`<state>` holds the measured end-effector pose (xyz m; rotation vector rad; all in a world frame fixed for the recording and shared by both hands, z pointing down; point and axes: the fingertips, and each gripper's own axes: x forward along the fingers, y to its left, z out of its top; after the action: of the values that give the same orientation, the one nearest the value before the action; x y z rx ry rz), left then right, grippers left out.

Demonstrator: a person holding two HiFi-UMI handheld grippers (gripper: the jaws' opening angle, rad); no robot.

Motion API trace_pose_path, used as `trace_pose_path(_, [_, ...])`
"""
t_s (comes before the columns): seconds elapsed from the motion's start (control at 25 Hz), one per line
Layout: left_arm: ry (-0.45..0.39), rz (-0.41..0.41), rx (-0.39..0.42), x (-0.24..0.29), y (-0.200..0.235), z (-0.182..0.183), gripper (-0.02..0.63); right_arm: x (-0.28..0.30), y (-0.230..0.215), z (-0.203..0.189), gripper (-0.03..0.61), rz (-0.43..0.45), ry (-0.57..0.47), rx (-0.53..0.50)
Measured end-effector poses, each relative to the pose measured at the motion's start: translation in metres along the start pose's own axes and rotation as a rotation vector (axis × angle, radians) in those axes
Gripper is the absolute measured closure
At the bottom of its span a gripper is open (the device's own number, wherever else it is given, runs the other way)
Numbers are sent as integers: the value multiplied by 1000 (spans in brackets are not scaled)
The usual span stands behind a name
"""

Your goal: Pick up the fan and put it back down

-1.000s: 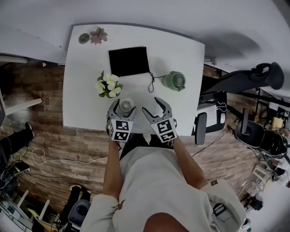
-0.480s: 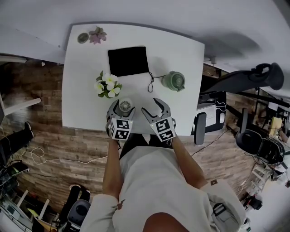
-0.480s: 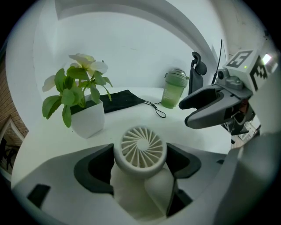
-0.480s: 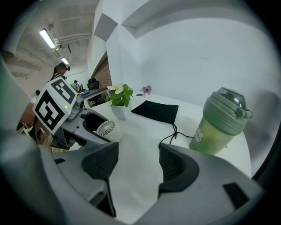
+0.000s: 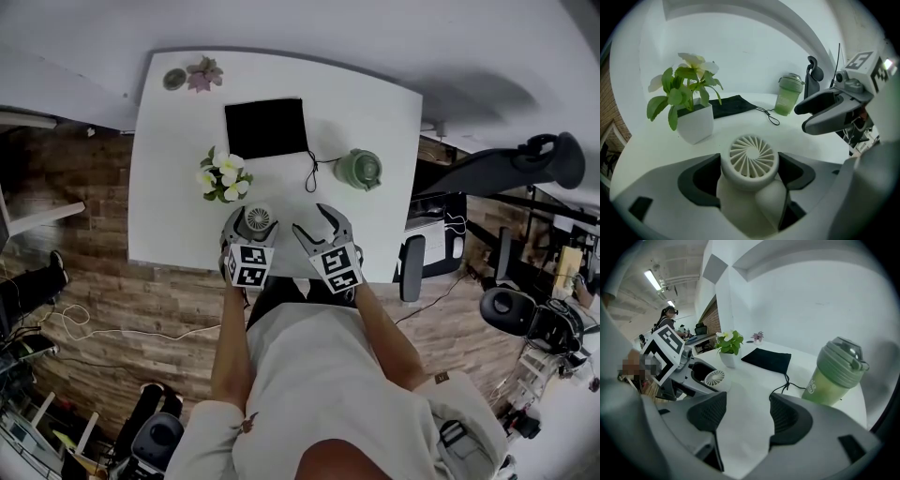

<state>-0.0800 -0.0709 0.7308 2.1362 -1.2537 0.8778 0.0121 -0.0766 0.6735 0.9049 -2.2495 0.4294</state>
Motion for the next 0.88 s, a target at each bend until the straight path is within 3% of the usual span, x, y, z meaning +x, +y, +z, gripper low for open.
trace_pose_path(0.48, [-39,35,-22,-14,3,6,216,-12,1,12,284,-11,-34,-21])
trace_pose_path(0.88, [-233,119,-10,-72,12,62,253,-35,5,59,285,-29,-153,-49])
